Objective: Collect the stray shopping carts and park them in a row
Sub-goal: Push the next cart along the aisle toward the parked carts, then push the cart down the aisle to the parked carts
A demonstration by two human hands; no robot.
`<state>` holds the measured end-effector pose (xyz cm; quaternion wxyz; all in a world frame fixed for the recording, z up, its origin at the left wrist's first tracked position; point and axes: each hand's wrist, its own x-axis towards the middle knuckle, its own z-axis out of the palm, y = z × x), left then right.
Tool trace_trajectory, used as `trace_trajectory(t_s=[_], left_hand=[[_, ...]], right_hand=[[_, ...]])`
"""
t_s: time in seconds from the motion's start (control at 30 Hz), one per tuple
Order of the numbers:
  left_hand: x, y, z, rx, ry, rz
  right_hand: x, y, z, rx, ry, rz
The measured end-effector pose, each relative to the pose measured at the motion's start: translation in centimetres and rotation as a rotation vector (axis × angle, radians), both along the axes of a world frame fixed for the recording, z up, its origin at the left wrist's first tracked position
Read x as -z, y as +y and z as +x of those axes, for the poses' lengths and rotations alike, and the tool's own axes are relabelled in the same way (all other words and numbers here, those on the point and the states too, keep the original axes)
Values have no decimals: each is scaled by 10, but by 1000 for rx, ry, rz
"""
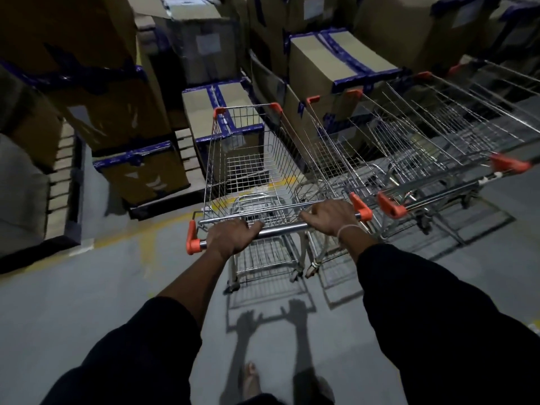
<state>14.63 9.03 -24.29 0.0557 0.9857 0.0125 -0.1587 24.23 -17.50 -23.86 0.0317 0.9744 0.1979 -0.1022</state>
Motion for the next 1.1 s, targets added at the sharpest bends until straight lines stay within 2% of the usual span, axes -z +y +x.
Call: trace_trajectory(t_s=[0.3,0.47,0.6,0.7,0.8,0.97,1.1], left_hand=[[3,-42,-17,-114,-81,16],[3,-71,-29,-208,-282,17],[3,-87,-40,-206,-453,52],[3,-95,-58,-245,-535,3],[6,-96,-88,-250,-533,-43],[6,-94,-149,-342,-450,-80],[-2,-95,-205,-543,-307,-97]], right_hand=[[-6,-37,-3,-46,52,24],[-10,-60,-6,-106,46,45],[-7,-70,2,-135,36,17],[-5,-70,3,-168,5,58],[-8,-65,-5,-216,-71,85],[-18,-39,-41,-291,-21,231],[-24,-8,-84,-426,-12,317]])
